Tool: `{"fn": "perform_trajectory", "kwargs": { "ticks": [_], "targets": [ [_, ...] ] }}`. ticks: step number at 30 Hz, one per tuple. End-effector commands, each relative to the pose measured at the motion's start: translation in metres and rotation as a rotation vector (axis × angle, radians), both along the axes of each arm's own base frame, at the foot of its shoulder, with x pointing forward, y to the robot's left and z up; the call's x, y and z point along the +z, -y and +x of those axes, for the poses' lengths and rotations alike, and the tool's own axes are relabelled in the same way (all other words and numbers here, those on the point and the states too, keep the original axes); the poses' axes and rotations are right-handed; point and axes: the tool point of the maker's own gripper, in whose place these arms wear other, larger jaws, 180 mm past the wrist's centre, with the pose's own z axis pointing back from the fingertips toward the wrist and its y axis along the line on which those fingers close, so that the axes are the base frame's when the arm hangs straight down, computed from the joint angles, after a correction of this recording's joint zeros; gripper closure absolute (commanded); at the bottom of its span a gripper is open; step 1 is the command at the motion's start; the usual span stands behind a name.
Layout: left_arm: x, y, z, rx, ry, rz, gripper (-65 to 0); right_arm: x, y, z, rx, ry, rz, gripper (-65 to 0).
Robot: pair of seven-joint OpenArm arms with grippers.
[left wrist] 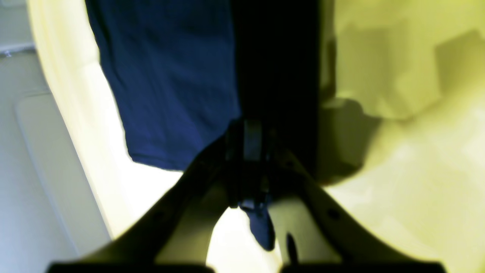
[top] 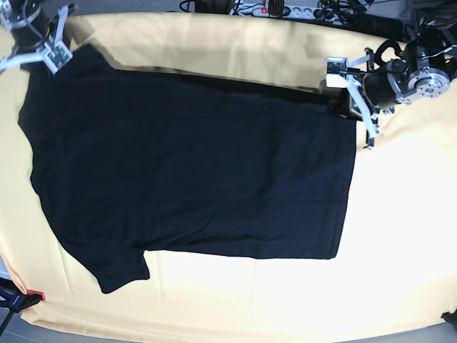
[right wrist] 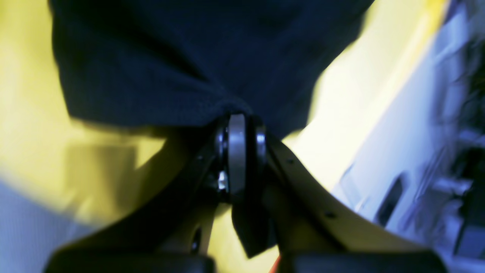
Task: Fold the T-shirt properly
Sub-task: 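Lift the black shirt edge with both grippers and drag it taut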
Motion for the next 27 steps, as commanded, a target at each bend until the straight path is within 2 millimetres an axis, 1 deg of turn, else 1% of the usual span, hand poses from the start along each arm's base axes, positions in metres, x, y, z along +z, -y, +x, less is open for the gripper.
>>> {"fn": "perform_trajectory", "kwargs": {
  "ticks": [1, 4, 5, 8, 10, 12, 16, 18, 23, 26, 27],
  "targets": [
    [0.005, -0.003, 0.009, 0.004, 0.042, 0.009, 0.0, 0.014, -0.007, 0.015, 0.036, 0.065, 0.023, 0.0],
    [-0.006, 0.001, 0.02, 0.015, 0.072, -0.004, 0.0, 0.032, -0.024, 0.04, 0.1, 0.156, 0.103, 0.0],
    [-0.009, 0.001, 0.027, 0.028, 0.085, -0.014, 0.0, 0.034, -0.025, 0.047, 0.107, 0.173, 0.125, 0.0],
    [-0.013, 0.0, 0.055, 0.109, 0.137, -0.054, 0.0, 0.024, -0.011, 0.065, 0.075, 0.185, 0.179, 0.0],
    [-0.015, -0.001, 0.07, 0.138, 0.155, -0.065, 0.0, 0.019, -0.003, 0.076, 0.055, 0.185, 0.214, 0.0],
    [-0.015, 0.001, 0.082, 0.159, 0.171, -0.079, 0.0, 0.017, 0.001, 0.086, 0.05, 0.189, 0.246, 0.0],
    [-0.014, 0.005, 0.101, 0.189, 0.192, -0.105, 0.0, 0.013, 0.01, 0.104, 0.021, 0.201, 0.29, 0.0],
    [-0.013, 0.006, 0.107, 0.199, 0.2, -0.111, 0.0, 0.01, 0.013, 0.112, 0.01, 0.204, 0.301, 0.0],
    [-0.013, 0.009, 0.109, 0.196, 0.206, -0.124, 0.0, 0.001, 0.007, 0.126, 0.013, 0.202, 0.32, 0.0],
    [-0.005, 0.008, 0.116, 0.217, 0.247, -0.145, 0.0, 0.009, 0.011, 0.14, -0.01, 0.254, 0.298, 0.0],
    [-0.003, 0.008, 0.118, 0.222, 0.256, -0.15, -4.0, 0.014, 0.014, 0.145, -0.024, 0.278, 0.299, -2.5]
  ]
}}
